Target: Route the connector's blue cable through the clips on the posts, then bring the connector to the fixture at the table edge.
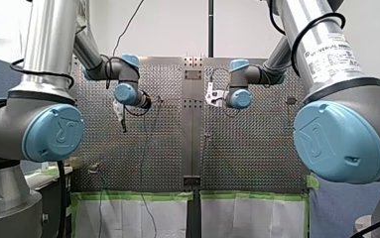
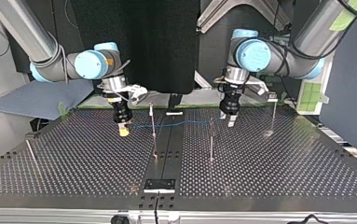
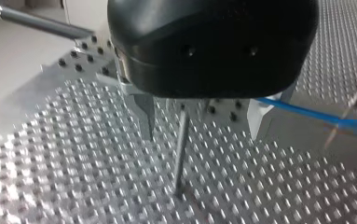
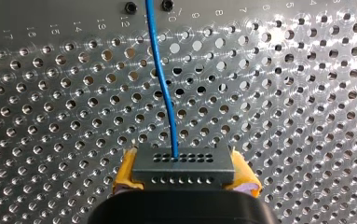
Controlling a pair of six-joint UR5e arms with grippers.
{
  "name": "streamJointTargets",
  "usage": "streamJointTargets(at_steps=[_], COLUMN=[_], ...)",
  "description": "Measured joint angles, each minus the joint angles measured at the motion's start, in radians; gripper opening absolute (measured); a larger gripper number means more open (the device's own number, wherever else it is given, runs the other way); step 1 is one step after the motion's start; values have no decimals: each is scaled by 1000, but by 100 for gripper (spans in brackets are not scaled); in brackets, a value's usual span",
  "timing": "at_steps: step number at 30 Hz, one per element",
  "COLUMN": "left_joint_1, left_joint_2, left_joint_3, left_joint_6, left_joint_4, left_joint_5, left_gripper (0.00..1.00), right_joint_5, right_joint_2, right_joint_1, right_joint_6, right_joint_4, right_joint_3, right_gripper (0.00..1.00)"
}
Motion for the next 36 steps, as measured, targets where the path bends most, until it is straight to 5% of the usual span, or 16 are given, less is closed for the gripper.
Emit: streamJointTargets(at_steps=[10,21,36], left_joint_1=[-15,-29,-51], left_joint_2=[54,59,106], left_joint_3=[-7,-8,-9], left_joint_6=[-28,-19,83], left_joint_4=[-25,-74,-118], left_joint_5=[52,52,-6], left_gripper=[98,98,98], right_joint_5=[0,0,0], right_joint_2=[0,0,0], right_joint_1=[3,11,12], right_joint_6=[0,0,0], right_joint_4=[5,8,11], right_joint_3=[0,0,0], right_gripper=[0,0,0])
